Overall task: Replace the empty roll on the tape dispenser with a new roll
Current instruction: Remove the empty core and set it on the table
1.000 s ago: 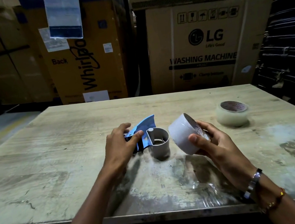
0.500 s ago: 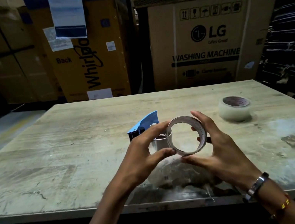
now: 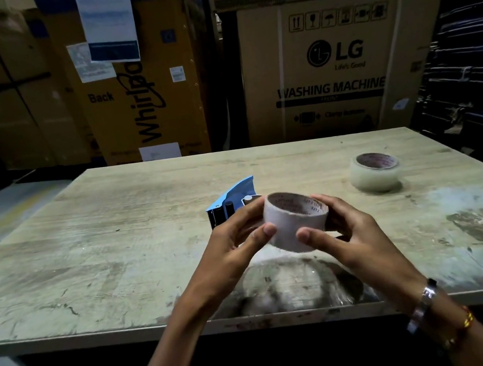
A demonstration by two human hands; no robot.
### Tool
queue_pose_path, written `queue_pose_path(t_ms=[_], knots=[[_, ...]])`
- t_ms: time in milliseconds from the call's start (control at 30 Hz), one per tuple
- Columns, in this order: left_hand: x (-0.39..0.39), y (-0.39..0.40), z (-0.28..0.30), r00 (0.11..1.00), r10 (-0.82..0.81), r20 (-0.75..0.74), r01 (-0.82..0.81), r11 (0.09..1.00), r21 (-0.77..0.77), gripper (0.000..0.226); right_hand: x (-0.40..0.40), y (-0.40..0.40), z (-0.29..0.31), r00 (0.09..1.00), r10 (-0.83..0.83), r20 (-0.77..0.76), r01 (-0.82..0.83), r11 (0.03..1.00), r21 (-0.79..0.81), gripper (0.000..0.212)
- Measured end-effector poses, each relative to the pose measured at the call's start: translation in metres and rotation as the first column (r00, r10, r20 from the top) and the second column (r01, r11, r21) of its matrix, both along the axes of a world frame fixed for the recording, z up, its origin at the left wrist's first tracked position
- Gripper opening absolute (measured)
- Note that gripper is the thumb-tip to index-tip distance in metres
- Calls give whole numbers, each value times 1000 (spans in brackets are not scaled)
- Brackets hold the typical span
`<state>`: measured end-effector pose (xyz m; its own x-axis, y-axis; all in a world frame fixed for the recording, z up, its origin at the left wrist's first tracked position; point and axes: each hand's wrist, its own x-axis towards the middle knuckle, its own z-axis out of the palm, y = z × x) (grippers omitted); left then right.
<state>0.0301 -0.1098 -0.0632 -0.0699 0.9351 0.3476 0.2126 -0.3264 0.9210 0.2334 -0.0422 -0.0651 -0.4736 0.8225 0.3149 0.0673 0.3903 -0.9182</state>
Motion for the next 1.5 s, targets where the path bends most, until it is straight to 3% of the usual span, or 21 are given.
queue_pose_path(t_ms=[167,333,600,867,1000,1067,1133,1367,1500], knots=[[7,-1,-8,1000,21,-20,-20,1000,4,58,-2,-6,-1,998,-20,-62,5,973,-230,56],[11,-1,-10,998,59,-32,-58,998,23,50,-3,-8,2,993,-37,-115,-12,916,-402,63],[7,-2,-9,994,41,98,-38,999,-29,42,3,-8,4,997,19,-77,-55,873,-484,70],[12,7,-10,948,146,282,-117,986,-117,35,9,-6,-4,989,-64,-132,29,968,-251,59],[11,10,-11,948,150,281,-109,982,-156,34,16,-6,-8,995,-53,81,50,998,43,77],[12,11,-11,946,152,287,-105,979,-175,36,15,-6,-12,971,-134,200,77,960,269,83],[14,11,-11,945,164,282,-112,975,-192,38,13,-3,-17,957,-180,228,79,916,393,85],[13,11,-12,976,155,150,-132,980,-152,46,10,1,-17,972,-192,137,128,919,374,79],[9,10,-14,989,128,-74,-131,991,-41,54,13,4,-18,981,-175,88,143,948,285,81]])
